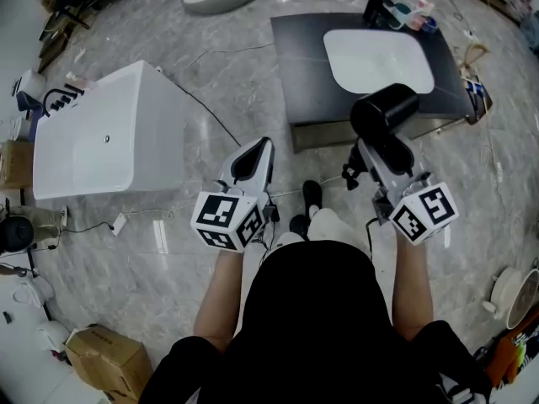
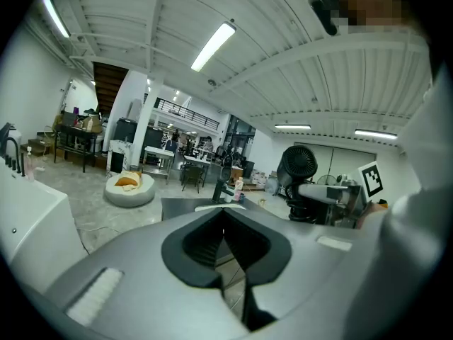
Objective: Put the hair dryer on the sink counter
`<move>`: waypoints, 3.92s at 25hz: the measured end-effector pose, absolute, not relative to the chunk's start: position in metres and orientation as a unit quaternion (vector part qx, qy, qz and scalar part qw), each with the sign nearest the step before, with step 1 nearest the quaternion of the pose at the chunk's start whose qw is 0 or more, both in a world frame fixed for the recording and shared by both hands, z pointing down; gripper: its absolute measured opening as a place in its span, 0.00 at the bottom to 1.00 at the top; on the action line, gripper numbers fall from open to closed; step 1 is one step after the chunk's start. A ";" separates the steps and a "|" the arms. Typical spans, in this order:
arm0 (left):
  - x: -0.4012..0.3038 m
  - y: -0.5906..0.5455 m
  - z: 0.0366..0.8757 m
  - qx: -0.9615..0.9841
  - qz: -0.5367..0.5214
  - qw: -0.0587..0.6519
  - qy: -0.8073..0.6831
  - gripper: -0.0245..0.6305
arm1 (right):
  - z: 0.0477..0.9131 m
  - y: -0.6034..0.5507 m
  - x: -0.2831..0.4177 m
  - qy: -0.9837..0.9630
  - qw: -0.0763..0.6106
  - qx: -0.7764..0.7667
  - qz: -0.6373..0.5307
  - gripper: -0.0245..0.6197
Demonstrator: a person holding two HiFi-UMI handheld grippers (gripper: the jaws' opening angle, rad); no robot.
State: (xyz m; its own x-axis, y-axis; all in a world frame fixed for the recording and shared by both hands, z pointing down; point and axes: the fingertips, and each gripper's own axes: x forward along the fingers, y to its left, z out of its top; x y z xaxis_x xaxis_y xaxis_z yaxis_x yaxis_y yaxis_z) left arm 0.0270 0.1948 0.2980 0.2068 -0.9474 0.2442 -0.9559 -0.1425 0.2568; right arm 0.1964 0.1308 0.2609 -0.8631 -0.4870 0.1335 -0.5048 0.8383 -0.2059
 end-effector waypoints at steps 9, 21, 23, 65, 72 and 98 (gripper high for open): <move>0.010 0.129 0.289 0.744 0.021 0.178 -0.644 0.04 | 0.260 0.060 0.173 -0.962 0.039 0.238 0.128 0.30; 0.018 0.082 0.294 0.731 0.031 0.183 -0.656 0.04 | 0.275 0.002 0.161 -0.965 0.043 0.215 0.143 0.30; 0.018 0.079 0.294 0.731 0.033 0.184 -0.656 0.04 | 0.279 -0.002 0.158 -0.965 0.044 0.210 0.148 0.30; -0.121 -0.138 0.334 0.837 0.055 0.228 -0.494 0.04 | 0.347 -0.146 0.011 -0.905 0.135 0.349 0.203 0.30; -0.133 -0.147 0.347 0.850 0.066 0.232 -0.468 0.04 | 0.371 -0.152 0.001 -0.892 0.155 0.369 0.212 0.30; -0.142 -0.156 0.423 0.845 0.072 0.278 -0.451 0.04 | 0.485 -0.164 -0.020 -0.859 0.274 0.349 0.255 0.30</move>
